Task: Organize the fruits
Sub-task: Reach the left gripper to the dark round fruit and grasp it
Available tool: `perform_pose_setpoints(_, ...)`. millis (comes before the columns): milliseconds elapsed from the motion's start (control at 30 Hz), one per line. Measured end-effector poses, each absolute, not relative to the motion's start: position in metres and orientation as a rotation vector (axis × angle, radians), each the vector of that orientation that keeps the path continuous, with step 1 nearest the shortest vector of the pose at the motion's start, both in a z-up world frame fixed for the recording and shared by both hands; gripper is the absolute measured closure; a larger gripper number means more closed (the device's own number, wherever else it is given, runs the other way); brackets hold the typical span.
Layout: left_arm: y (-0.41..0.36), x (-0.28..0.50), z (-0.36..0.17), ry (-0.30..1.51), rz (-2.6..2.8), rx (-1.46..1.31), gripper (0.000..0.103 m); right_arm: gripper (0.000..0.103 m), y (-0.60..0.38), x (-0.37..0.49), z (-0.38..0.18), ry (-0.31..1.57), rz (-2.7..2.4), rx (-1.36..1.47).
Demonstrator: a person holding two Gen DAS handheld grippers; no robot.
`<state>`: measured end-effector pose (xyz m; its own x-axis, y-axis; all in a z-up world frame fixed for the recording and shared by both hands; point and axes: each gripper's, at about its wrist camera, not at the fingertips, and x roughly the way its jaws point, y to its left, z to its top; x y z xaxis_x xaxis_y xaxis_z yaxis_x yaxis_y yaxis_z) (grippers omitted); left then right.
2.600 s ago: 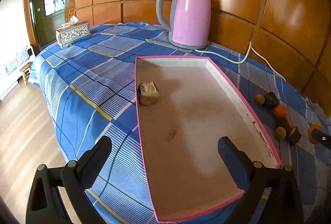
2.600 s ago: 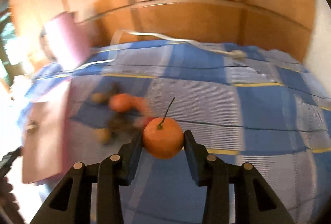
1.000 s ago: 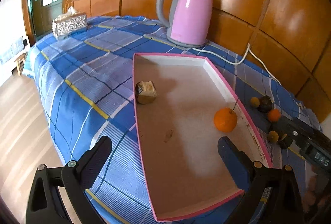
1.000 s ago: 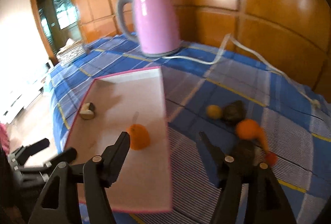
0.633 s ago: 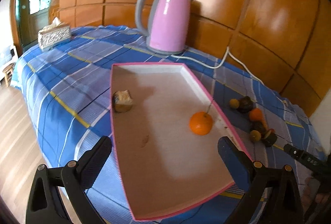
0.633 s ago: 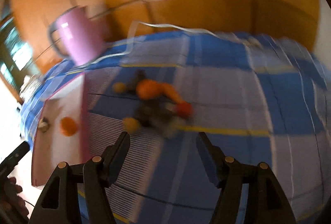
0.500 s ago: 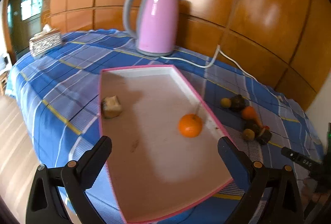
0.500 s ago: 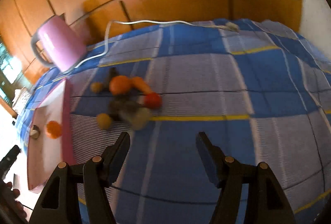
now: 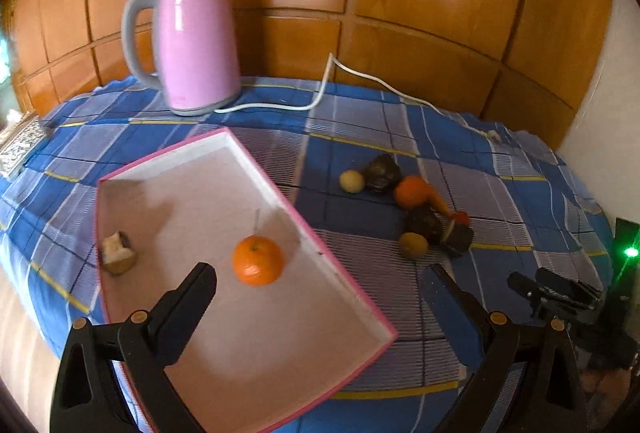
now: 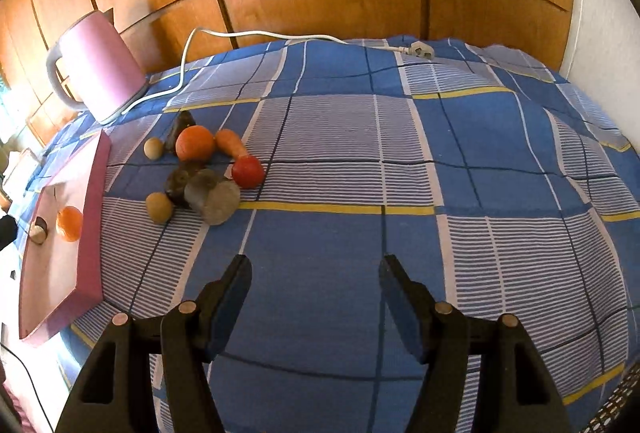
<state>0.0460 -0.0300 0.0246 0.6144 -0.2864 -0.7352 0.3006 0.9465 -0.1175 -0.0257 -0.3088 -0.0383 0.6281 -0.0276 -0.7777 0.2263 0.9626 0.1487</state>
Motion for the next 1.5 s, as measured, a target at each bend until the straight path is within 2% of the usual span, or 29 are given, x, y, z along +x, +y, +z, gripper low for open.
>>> perform_pose_setpoints(67, -0.034, 0.055, 0.025, 0.861, -0.357, 0.001, 0.005, 0.036, -0.311, -0.027, -0.039, 0.886, -0.144, 0.246)
perform_pose_setpoints(233, -0.054, 0.083, 0.022, 0.927, -0.412, -0.014, 0.037, 0.036, -0.313, -0.029, -0.039, 0.882, -0.139, 0.256)
perform_pose_setpoints(300, -0.062, 0.092, 0.022, 0.932, -0.420, 0.011, 0.040, 0.036, -0.313, -0.029, -0.038, 0.872, -0.134, 0.251)
perform_pose_setpoints(400, -0.079, 0.107, 0.018, 0.956, -0.457, 0.068, 0.050, 0.036, -0.312, -0.029, -0.038, 0.869, -0.124, 0.243)
perform_pose_setpoints(667, -0.132, 0.142, 0.003, 0.945, -0.557, 0.398, 0.048, 0.036, -0.317, -0.027, -0.038, 0.873, -0.114, 0.264)
perform_pose_setpoints(933, -0.157, 0.177, -0.028, 0.985, -0.599, 0.588, 0.046, 0.036, -0.326, -0.024, -0.037, 0.872, -0.111, 0.288)
perform_pose_setpoints(1200, -0.175, 0.195, -0.038, 0.992, -0.677, 0.642, 0.040, 0.036, -0.341, -0.021, -0.035, 0.871, -0.128, 0.319)
perform_pose_setpoints(1400, -0.186, 0.209, -0.041, 1.026, -0.734, 0.613, 0.040, 0.036, -0.346, -0.019, -0.036, 0.873, -0.131, 0.331)
perform_pose_setpoints(1467, -0.183, 0.214, -0.043, 1.055, -0.740, 0.559, 0.044, 0.036, -0.347, -0.018, -0.037, 0.875, -0.131, 0.331)
perform_pose_setpoints(1500, -0.181, 0.216, -0.044, 1.071, -0.757, 0.526, 0.055, 0.036, -0.347, -0.018, -0.038, 0.877, -0.132, 0.331)
